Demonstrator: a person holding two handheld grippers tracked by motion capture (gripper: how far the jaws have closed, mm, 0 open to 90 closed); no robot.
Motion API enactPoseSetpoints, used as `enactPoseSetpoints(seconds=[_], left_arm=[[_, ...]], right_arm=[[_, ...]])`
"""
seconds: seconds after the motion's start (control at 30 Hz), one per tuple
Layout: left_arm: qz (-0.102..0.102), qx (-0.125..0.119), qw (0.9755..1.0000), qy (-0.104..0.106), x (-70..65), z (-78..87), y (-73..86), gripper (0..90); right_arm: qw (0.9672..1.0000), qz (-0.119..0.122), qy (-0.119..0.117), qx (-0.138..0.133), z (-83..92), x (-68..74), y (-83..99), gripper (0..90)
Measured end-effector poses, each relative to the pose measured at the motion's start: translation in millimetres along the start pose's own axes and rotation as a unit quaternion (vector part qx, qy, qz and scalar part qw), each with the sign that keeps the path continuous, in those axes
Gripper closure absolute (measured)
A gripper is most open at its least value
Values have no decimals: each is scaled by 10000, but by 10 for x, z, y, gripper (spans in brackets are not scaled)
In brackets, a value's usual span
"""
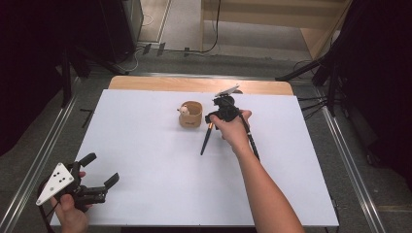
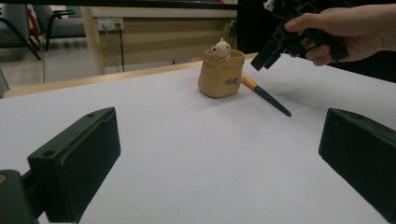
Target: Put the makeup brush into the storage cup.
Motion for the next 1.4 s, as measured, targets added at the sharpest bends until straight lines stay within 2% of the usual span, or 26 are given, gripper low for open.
enactPoseSetpoints(seconds=[0.13, 0.17, 0.2, 0.33, 0.43, 0.53, 0.67, 0.73, 0.83, 0.87, 0.9, 0.93, 0.97, 1.0, 1.03, 1.07, 1.13, 1.27, 1.3, 1.33, 1.4], left_arm=[[4, -13, 10000, -7, 4, 6, -5, 0], [4, -6, 10000, -8, 6, 11, -5, 0], [8, -12, 10000, -7, 8, 13, -6, 0], [25, -23, 10000, 6, 11, 9, -5, 0], [33, -22, 10000, 16, 11, 6, -2, 0], [23, -9, 10000, 7, 13, 9, 0, 0], [37, -22, 10000, -14, 24, 16, -4, 0], [28, -23, 10000, -7, 23, 14, -3, 0], [25, -16, 10000, 4, 18, 11, -2, 0], [33, -15, 10000, 5, 17, 10, -1, 0], [31, -11, 10000, 6, 18, 9, 1, 0], [27, -2, 10000, 6, 21, 7, 4, 0], [28, 1, 10000, 4, 21, 3, 6, 0], [28, 1, 10000, 4, 21, 3, 6, 0], [29, 8, 10000, 6, 21, 2, 8, 0], [23, 12, 10000, 9, 21, 2, 9, 0], [22, 14, 10000, 9, 21, 4, 10, 0], [20, 5, 10000, 12, 25, 8, 8, 0], [34, 4, 10000, 12, 30, 5, 12, 0], [34, 4, 10000, 12, 30, 5, 12, 0], [48, 28, 10000, 8, 37, -4, 22, 0]], right_arm=[[9998, -59, 123, 125, -96, -26, 9, 374], [9995, -244, 159, 139, -139, -50, 5, 400], [9995, -244, 159, 139, -139, -50, 5, 400], [9988, -441, -11, 195, -210, -62, 0, 455], [9983, -558, -12, 187, -236, -67, -6, 492], [9978, -636, -5, 196, -258, -65, -10, 528], [9978, -599, 13, 281, -290, -15, 2, 541], [9977, -515, 238, 357, -319, 0, 7, 567], [9970, -579, 348, 365, -332, 9, -2, 606], [9960, -659, 492, 353, -344, 12, -8, 665], [9960, -659, 492, 353, -344, 12, -8, 665], [9954, -673, 589, 357, -344, 13, -7, 681], [9937, -699, 811, 322, -351, 22, -6, 766], [9937, -699, 811, 322, -351, 22, -6, 766], [9925, -678, 973, 298, -351, 10, -2, 794], [9924, -654, 1005, 256, -354, 14, 1, 803], [9926, -616, 1018, 256, -354, 13, 2, 805], [9933, -675, 892, 285, -345, 1, -1, 806], [9941, -707, 779, 277, -337, 3, -5, 806], [9941, -707, 779, 277, -337, 3, -5, 806], [9950, -819, 557, 164, -309, 14, -25, 806]])
Point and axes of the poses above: each handheld gripper's, and its own axes: z roughly backward along the jaws, y roughly out of its underside, x roughly to its left, the point moved 8 cm from there along -z, roughly forward along the jaws, and after that the axes turned 5 degrees about -z, right-handed, at the moved point
